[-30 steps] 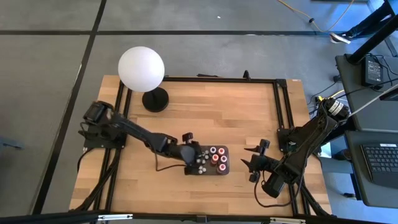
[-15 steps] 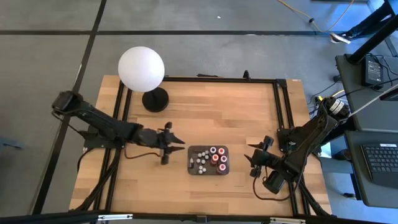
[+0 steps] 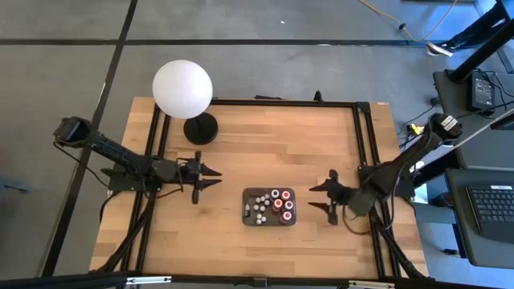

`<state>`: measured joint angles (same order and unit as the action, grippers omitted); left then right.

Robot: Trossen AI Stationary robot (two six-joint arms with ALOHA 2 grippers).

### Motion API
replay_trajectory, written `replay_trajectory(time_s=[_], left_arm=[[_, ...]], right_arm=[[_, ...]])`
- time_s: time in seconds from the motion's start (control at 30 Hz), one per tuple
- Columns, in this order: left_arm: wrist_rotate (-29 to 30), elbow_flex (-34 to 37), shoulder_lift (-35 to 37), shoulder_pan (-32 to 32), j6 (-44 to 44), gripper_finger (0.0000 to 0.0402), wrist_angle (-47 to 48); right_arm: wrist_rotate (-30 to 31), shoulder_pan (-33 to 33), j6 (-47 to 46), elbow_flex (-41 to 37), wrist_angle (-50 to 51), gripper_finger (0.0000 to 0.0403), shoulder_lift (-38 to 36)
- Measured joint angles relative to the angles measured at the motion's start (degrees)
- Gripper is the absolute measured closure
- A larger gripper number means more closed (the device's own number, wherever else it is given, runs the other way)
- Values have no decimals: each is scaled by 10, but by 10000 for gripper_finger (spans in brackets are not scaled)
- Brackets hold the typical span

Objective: Pick & Place food coloring
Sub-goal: Return to Home Position

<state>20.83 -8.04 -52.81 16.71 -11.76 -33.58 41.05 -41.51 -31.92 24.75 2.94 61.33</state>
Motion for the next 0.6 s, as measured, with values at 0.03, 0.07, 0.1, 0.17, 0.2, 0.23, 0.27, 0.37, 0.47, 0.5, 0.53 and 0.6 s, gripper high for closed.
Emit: replay_trajectory(time_s=[0.03, 0.07, 0.1, 0.17, 0.2, 0.23, 0.27, 0.37, 0.47, 0.5, 0.53, 0.6], left_arm=[[-1, 3, 5, 0, 0, 300, -1], [-1, 10, 13, 0, 0, 301, -1], [0, 18, 25, 0, 0, 302, 3], [2, 31, 39, 0, -1, 303, -1], [7, 42, 51, 0, -5, 303, 1], [11, 53, 67, 0, -10, 303, 7], [12, 60, 79, 0, -14, 302, 7], [16, 76, 123, 0, -16, 300, 23], [19, 75, 165, -1, -12, 301, 53], [20, 75, 179, -1, -11, 302, 69], [22, 75, 194, -1, -9, 303, 84], [23, 75, 220, -3, -9, 303, 108]], right_arm=[[-17, 8, 26, -24, -41, 170, -19], [-34, 15, 51, -44, -85, 170, -35], [-49, 22, 75, -64, -127, 170, -49], [-68, 30, 111, -100, -181, 170, -84], [-72, 33, 120, -112, -201, 170, -96], [-77, 36, 127, -121, -213, 170, -110], [-78, 36, 131, -129, -217, 170, -125], [-77, 36, 132, -144, -217, 170, -161], [-78, 36, 141, -158, -215, 170, -188], [-78, 36, 145, -161, -216, 170, -196], [-78, 36, 151, -167, -216, 170, -207], [-77, 36, 158, -174, -218, 170, -222]])
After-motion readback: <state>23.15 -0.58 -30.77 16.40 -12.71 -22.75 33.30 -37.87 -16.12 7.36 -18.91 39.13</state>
